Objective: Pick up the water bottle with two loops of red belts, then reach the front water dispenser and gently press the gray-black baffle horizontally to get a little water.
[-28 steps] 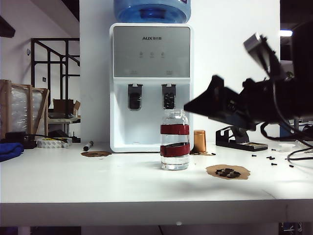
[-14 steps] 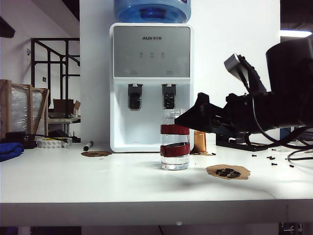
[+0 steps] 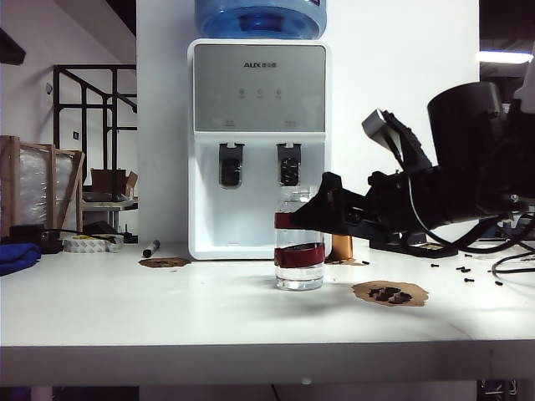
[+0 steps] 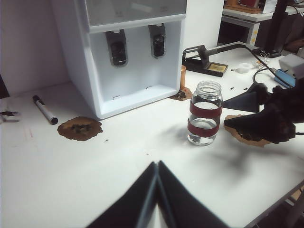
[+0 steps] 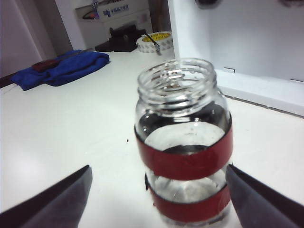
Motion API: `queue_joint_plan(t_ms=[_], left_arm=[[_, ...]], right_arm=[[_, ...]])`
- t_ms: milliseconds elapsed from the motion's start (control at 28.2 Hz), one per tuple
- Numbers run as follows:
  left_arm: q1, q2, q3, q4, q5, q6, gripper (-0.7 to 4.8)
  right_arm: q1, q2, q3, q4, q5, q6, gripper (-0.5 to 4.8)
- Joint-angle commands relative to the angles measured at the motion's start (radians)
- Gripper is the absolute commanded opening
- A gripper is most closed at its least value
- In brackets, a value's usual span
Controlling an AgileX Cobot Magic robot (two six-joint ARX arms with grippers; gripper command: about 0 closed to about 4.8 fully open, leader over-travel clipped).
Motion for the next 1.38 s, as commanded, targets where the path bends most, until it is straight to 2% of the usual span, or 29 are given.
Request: queue_joint_plan(t_ms=[35, 213, 568, 1135, 1383], left_arm=[[0.002, 0.001, 0.005, 0.014, -0.002, -0.001, -0.04], [0.002, 0.001, 0.005, 0.014, -0.002, -0.001, -0.04], [0.002, 0.001, 0.005, 0.014, -0.001, -0.001, -0.04], [0.002, 0.001, 0.005, 0.014, 0.002, -0.001, -0.04], [0.002, 0.001, 0.005, 0.014, 0.002, -0.001, -0.04]], right_arm=[[0.003, 0.011, 0.039, 0.012, -0.003, -0.004, 4.79], [0.005, 0.049, 0.118, -0.071, -0.046, -0.004, 4.79], [0.006, 0.072, 0.150, -0.085, -0.069, -0.010, 4.79], [0.006, 0.108, 0.166, -0.094, 0.047, -0.068, 4.79], [0.006, 0.114, 0.167, -0.089, 0.045, -0.068, 4.79]])
